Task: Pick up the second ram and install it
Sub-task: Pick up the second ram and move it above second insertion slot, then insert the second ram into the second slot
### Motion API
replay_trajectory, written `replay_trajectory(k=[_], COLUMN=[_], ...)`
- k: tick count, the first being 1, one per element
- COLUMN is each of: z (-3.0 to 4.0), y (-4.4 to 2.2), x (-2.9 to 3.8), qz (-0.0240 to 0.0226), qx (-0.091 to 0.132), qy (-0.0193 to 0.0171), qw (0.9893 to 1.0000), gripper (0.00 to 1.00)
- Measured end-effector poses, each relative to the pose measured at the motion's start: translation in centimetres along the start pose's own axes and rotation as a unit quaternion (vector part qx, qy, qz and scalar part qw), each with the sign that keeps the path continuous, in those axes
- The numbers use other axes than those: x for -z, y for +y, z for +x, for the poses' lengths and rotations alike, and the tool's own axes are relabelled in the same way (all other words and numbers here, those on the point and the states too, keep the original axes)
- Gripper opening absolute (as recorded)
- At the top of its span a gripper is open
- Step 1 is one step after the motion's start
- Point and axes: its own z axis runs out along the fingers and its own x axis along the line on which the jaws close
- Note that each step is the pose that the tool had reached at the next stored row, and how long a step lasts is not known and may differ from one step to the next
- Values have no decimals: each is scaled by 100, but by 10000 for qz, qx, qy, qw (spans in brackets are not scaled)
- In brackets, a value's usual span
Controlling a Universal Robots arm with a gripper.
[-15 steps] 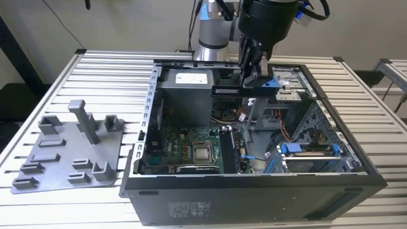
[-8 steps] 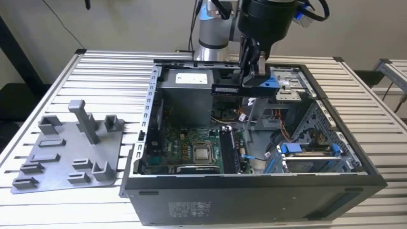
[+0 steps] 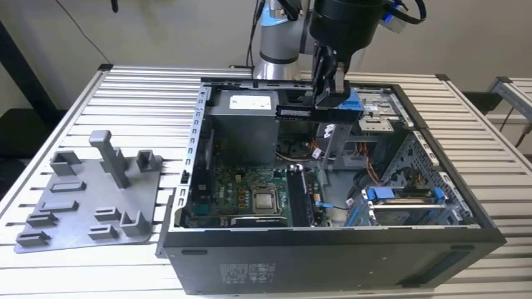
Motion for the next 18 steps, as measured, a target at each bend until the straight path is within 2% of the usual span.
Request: replay_trajectory(k=[14, 18], z=[-11, -11], y=[2, 2], x=[0, -1], qz=[0, 3], qx=[-1, -74], qy=[0, -1], qw=[10000, 10000], gripper=[14, 14])
